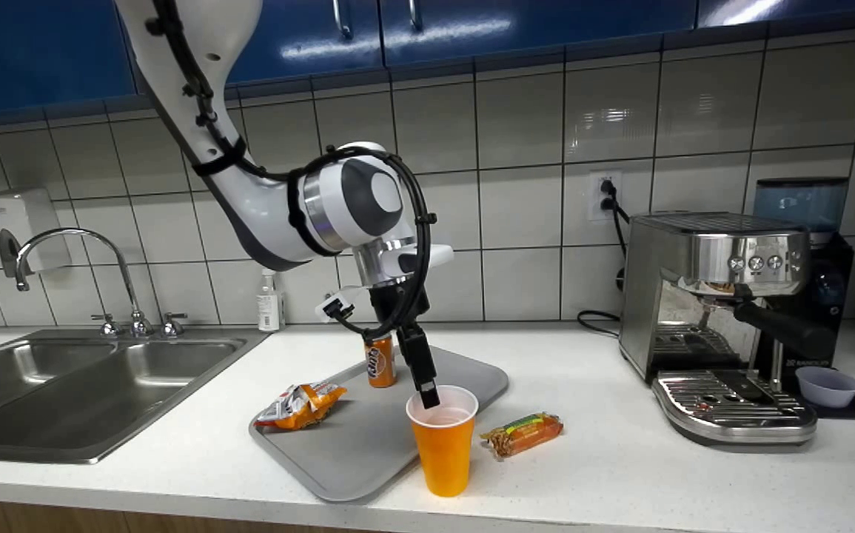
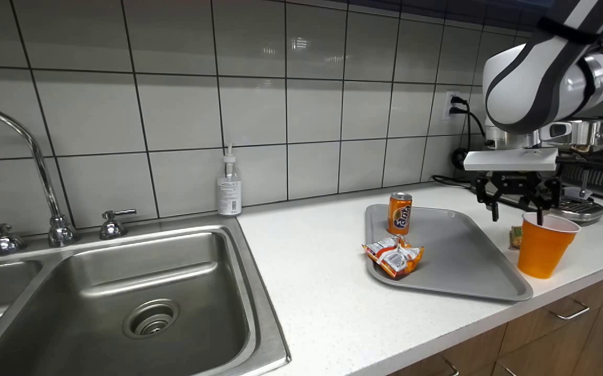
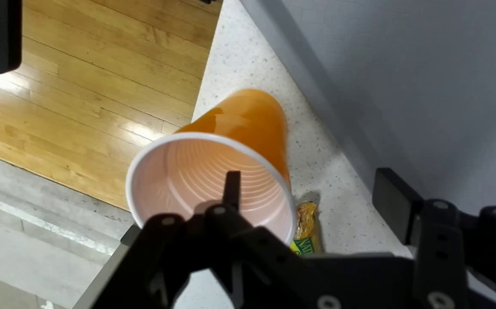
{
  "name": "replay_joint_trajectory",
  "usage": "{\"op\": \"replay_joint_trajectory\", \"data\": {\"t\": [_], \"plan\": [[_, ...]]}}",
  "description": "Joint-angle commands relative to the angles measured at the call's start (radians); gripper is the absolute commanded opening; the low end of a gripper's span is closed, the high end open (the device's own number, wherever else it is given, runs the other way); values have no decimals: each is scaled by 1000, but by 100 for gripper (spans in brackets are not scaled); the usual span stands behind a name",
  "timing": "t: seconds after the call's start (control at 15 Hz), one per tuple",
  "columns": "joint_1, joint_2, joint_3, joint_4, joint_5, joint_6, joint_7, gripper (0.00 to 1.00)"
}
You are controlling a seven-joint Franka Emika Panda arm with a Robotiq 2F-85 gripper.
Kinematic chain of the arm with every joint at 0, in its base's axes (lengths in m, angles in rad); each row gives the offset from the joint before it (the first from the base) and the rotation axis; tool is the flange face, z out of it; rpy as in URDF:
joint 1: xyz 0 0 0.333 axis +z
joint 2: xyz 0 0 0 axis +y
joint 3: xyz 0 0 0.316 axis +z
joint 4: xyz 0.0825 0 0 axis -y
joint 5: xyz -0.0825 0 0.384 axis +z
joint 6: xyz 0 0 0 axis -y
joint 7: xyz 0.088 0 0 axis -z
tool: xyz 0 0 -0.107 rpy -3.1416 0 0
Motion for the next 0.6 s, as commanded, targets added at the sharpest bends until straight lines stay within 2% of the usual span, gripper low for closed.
{"op": "replay_joint_trajectory", "data": {"t": [0.0, 0.4, 0.53], "plan": [[19, 1, -26, 12, 22, 3, -19, 49], [19, -21, -49, -3, 11, -3, -11, 3], [20, -30, -56, -9, 6, -3, -7, 0]]}}
